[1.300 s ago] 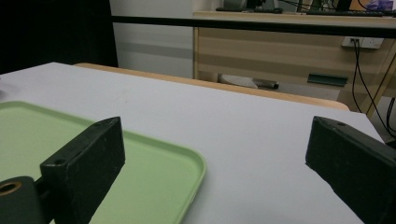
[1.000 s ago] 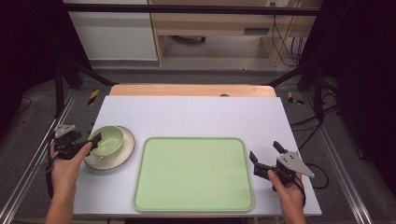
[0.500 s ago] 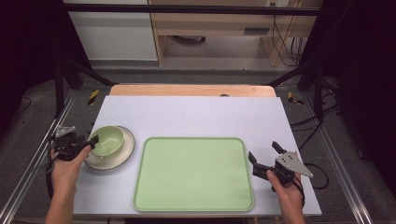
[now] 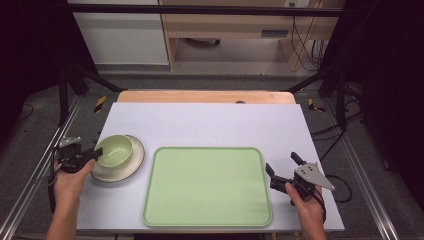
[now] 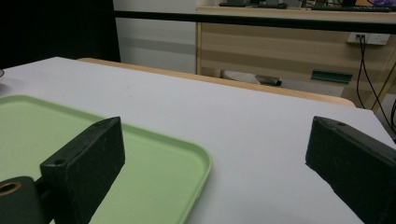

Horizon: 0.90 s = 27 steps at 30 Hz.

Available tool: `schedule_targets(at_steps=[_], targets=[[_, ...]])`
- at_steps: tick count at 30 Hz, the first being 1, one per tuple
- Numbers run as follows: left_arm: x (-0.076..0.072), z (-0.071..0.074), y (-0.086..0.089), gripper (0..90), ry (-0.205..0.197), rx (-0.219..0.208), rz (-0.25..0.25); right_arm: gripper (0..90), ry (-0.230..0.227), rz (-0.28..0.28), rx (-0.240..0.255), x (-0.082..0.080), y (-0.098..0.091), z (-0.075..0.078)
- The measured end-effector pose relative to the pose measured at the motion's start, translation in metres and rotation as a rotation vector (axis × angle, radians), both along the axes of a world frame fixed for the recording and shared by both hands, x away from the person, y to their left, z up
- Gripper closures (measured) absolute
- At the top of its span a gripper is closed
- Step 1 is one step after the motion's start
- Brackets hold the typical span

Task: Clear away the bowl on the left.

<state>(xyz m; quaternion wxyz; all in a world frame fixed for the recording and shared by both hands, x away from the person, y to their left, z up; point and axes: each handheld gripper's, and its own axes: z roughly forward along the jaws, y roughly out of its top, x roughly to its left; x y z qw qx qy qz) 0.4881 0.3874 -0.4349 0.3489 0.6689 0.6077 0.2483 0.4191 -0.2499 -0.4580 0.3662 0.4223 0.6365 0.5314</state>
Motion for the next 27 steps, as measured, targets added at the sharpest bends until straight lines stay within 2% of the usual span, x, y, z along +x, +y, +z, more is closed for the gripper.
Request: schedule_targets(at_steps=[5,10,17,18,23,25,27], targets=[[0.006,0.000,-0.001,71.5,0.045,0.024,-0.035,4.9,0.001,0.006,-0.007,0.000,0.002,0.000],[0.012,0.004,0.000,78.0,0.071,0.059,-0.041,4.8,0.001,0.008,-0.007,-0.002,0.002,0.000],[0.023,0.002,-0.001,79.1,0.130,0.095,-0.063,4.8,-0.002,0.006,0.000,-0.002,-0.001,0.000],[0.024,0.001,-0.001,79.7,0.129,0.098,-0.064,4.8,-0.003,0.006,-0.003,-0.001,-0.001,0.000],[0.025,-0.001,0.003,82.1,0.126,0.016,-0.051,4.8,-0.001,0.003,-0.001,-0.001,-0.002,0.000],[0.023,-0.001,0.006,83.0,0.110,-0.046,-0.043,4.8,0.000,0.004,-0.004,-0.001,-0.001,0.000],[0.021,-0.002,0.006,83.4,0.108,-0.062,-0.038,4.8,0.000,0.002,-0.006,-0.002,0.000,0.000]])
